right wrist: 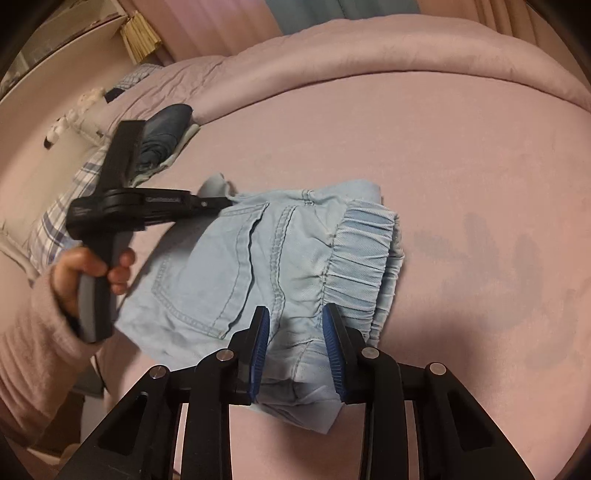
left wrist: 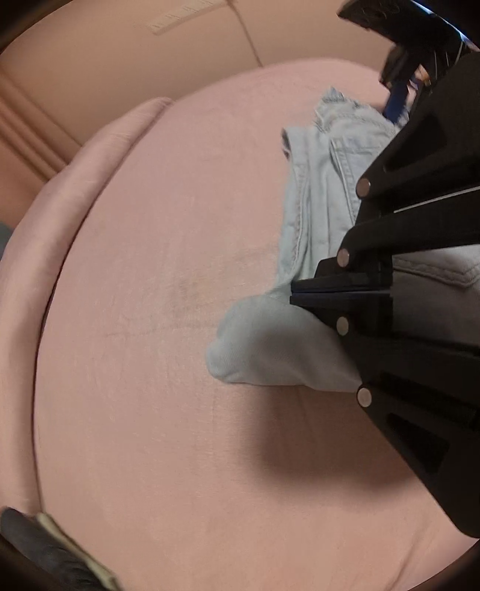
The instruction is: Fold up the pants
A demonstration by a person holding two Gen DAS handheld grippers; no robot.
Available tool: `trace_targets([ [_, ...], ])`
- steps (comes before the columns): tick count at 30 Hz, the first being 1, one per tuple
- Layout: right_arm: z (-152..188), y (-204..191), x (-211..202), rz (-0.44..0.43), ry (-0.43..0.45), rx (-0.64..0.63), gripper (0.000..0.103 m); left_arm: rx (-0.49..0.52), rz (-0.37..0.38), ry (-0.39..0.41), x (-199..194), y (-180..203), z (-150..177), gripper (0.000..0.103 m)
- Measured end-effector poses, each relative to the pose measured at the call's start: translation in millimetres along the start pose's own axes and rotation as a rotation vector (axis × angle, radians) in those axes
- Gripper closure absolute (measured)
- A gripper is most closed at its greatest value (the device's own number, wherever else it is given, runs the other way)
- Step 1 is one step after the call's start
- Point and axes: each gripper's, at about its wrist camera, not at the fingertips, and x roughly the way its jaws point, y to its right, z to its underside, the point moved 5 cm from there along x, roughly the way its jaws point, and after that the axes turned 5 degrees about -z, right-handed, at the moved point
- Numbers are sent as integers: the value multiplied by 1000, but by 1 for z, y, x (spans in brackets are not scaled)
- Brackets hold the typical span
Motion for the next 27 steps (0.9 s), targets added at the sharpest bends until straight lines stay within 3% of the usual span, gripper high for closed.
trace_targets([
  [4, -14, -9, -7, -11, -7, 22, 70, 26, 9, 41, -27, 0, 7, 101],
  [8, -36, -41, 0, -110, 36, -10, 70, 57, 44, 113, -68, -5, 34, 96],
  [12, -59, -72, 39, -133, -11, -77, 70, 69, 74, 93, -80, -12, 73, 96],
  [16, -86, -103, 89, -174, -66, -130, 70, 71, 48, 25, -68, -20, 112, 99],
  [21, -102, -100, 154, -49, -200, -131, 70, 39, 55, 47, -76, -22, 128, 99],
  [27, -116, -87, 146, -62, -173, -39, 73, 69, 50, 48, -91, -26, 149, 98],
])
